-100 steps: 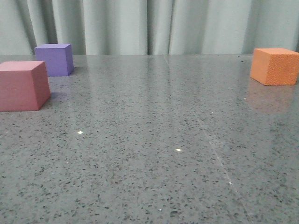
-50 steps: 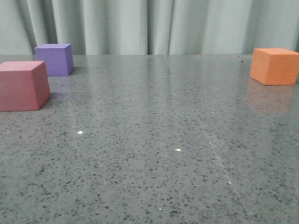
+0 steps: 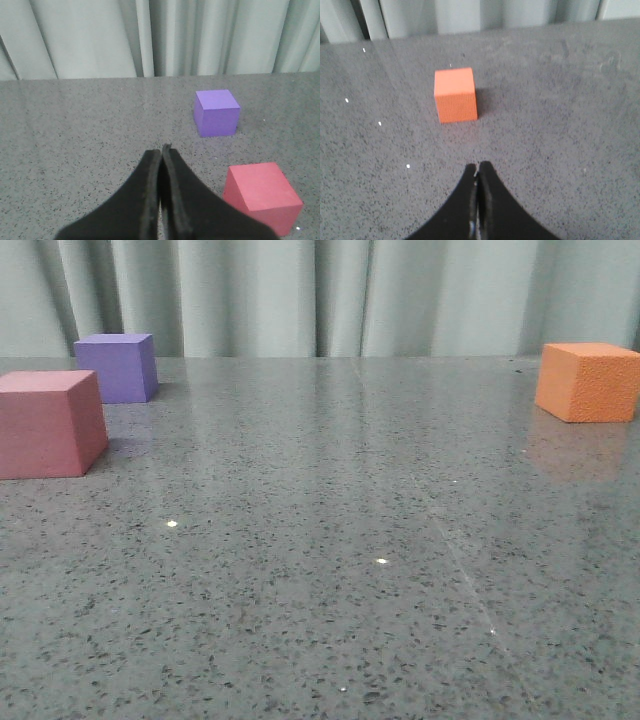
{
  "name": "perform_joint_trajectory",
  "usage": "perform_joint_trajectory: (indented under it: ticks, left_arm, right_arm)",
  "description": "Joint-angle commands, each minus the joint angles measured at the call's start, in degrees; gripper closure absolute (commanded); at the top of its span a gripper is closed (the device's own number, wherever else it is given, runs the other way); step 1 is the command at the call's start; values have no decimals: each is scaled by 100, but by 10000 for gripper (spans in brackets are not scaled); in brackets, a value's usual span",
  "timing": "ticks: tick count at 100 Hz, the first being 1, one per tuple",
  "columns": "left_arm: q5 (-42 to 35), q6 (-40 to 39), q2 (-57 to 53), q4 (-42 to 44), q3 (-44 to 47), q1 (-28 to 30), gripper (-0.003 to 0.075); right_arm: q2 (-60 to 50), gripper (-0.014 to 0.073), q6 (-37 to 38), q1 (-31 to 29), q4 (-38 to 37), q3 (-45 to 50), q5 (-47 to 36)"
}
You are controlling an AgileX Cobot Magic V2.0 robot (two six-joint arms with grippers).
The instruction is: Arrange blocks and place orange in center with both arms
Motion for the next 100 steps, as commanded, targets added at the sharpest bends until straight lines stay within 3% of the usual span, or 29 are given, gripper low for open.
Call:
perform_joint_trajectory:
  ticks: [1, 7, 14, 22, 32, 41, 83, 100]
  left_arm:
    - [-347, -34, 288, -115, -347, 0, 732]
    - [-347, -34, 406, -115, -399, 0, 697]
    - [-381, -34, 458, -115, -409, 0, 603]
    - [-390, -34, 463, -115, -409, 0, 422]
    - [-390, -34, 463, -115, -409, 0, 174]
    - [-390, -34, 463, -130, -409, 0, 21]
    - [-403, -34, 472, -130, -409, 0, 29]
    - [-421, -34, 472, -130, -399, 0, 29]
  right_arm:
    - [175, 631, -39, -15, -34, -221, -323]
    - [184, 545, -39, -15, -34, -221, -323]
    - [179, 396, -39, -15, -34, -221, -323]
    - [179, 176, -39, -15, -34, -221, -309]
    - [179, -13, -39, -15, -7, -221, -268]
    - [179, 6, -39, -15, 63, -221, -191]
    - [195, 15, -39, -18, 110, -231, -216]
    - [844, 15, -39, -15, 114, -800, 220]
